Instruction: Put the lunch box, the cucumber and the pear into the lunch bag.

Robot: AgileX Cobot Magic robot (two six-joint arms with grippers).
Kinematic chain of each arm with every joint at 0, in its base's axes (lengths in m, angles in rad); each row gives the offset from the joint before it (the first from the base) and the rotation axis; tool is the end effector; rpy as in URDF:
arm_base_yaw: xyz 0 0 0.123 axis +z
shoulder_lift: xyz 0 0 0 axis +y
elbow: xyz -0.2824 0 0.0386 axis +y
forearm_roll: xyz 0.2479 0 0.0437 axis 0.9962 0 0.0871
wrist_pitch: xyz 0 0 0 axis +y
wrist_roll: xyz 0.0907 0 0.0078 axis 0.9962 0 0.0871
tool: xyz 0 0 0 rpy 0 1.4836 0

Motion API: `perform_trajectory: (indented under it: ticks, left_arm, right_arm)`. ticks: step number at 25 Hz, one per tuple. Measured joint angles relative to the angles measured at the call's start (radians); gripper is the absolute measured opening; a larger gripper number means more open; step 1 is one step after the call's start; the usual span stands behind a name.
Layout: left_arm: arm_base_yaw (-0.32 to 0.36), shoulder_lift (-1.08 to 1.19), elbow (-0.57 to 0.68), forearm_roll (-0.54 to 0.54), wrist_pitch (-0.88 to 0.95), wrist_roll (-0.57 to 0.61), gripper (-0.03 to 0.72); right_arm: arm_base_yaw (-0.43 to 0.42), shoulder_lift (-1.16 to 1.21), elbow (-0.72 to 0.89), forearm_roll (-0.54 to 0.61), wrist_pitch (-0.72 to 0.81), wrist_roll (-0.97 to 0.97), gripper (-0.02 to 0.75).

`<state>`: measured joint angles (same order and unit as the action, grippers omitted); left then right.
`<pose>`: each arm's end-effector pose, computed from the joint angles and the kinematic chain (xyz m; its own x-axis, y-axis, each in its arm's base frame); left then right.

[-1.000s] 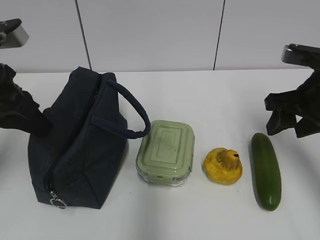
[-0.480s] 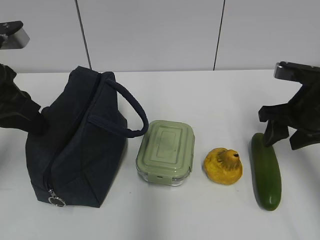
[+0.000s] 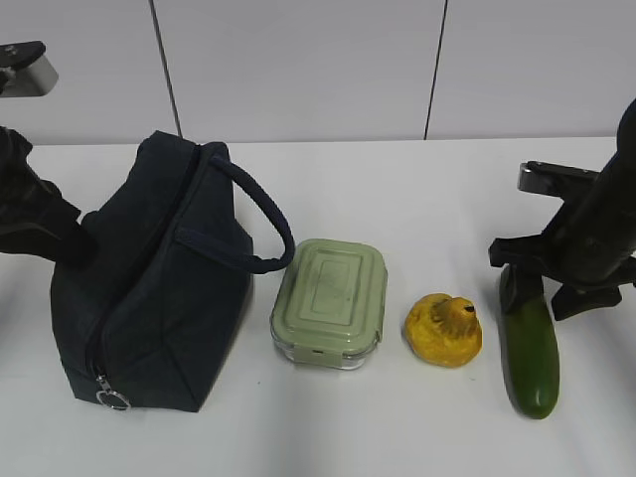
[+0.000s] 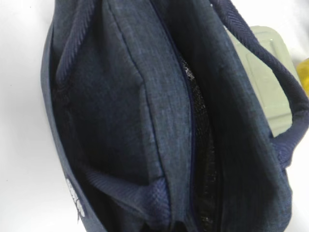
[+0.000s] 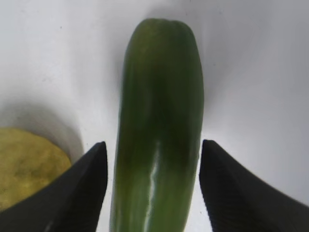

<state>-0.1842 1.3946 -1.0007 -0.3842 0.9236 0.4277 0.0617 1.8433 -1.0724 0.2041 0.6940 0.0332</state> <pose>0.2566 -0.0755 0.2722 -0.8447 0.3394 -0.4140 0.4494 0.8697 -0.2040 0.3382 0.0327 0.1548 -0.9763 0.1283 -0.1742 0.0999 0.9816 0.1630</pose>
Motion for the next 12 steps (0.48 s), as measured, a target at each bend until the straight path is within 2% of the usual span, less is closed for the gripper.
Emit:
perform_trajectory:
  ticks: [6,12]
  left_arm:
    - [0.000,0.000,0.000,0.000,-0.003,0.000,0.003]
    - [0.000,0.000,0.000,0.003,-0.004,0.000,0.003]
  right_arm:
    - [0.000,0.063,-0.011,0.021,-0.002,-0.014,0.462]
    - [0.000,0.074,-0.013,0.021,0.002,-0.033,0.398]
